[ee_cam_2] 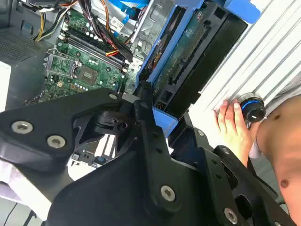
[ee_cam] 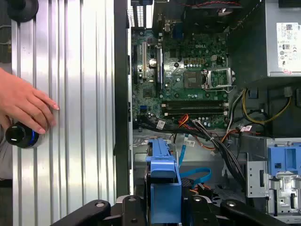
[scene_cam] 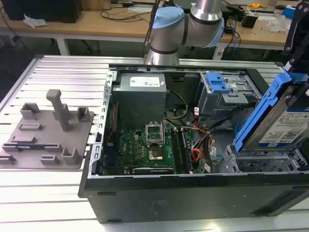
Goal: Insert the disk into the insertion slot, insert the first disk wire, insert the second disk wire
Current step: 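Insert the disk into the insertion slot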
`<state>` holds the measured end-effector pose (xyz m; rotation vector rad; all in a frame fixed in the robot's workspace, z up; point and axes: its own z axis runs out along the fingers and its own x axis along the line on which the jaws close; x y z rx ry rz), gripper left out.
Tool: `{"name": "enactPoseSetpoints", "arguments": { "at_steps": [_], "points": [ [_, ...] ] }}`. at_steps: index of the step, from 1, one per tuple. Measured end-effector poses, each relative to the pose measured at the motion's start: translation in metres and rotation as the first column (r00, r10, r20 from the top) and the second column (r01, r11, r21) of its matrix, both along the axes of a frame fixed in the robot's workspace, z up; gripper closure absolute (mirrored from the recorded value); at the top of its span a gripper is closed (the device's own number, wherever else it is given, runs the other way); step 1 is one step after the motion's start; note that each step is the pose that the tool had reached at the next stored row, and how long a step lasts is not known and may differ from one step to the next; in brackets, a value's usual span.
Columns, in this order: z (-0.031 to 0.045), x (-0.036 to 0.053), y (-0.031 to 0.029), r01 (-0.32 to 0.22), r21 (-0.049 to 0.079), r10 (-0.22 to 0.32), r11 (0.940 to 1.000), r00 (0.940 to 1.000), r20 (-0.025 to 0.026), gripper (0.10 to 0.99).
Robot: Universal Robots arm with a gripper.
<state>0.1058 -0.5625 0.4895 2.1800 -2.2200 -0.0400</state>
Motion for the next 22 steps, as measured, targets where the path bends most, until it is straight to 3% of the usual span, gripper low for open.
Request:
{"name": "enactPoseSetpoints", "arguments": {
  "at_steps": [15, 17, 22],
  "points": [
    [0.0, 0.0, 0.0, 0.0, 0.001, 0.0, 1.0, 1.0, 0.0003, 0.722],
    [0.0, 0.0001, 0.0, 0.0, 0.008, 0.0, 1.0, 1.0, 0.0023, 0.722],
    [0.0, -0.0008, 0.0, 0.0, 0.039, 0.0, 0.9992, 0.9999, 0.0142, 0.722]
  ]
}}
